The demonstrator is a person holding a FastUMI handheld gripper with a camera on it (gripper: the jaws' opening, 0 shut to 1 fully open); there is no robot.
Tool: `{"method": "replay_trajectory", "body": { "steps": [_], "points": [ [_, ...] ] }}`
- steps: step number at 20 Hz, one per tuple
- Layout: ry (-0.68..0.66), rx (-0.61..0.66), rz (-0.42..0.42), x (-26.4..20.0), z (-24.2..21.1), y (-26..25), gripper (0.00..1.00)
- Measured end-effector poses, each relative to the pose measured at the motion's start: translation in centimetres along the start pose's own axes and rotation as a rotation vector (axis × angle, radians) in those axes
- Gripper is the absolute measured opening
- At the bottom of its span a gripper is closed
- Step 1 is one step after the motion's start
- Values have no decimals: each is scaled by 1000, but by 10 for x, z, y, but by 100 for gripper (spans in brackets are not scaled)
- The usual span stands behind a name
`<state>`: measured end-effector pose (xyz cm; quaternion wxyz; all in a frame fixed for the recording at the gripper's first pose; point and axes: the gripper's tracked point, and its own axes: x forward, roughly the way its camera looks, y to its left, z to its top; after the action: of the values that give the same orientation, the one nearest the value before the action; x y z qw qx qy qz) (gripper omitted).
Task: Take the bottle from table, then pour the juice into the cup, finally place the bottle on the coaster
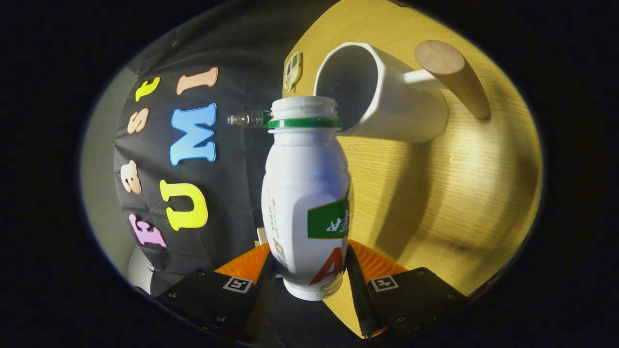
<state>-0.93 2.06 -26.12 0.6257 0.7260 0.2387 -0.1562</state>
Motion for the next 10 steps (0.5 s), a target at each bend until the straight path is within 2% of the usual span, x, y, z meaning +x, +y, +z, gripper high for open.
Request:
{"method": "replay_trajectory", "body": {
  "steps": [10],
  "points": [
    [36,93,-10,-1,-3,9,74]
  ]
}}
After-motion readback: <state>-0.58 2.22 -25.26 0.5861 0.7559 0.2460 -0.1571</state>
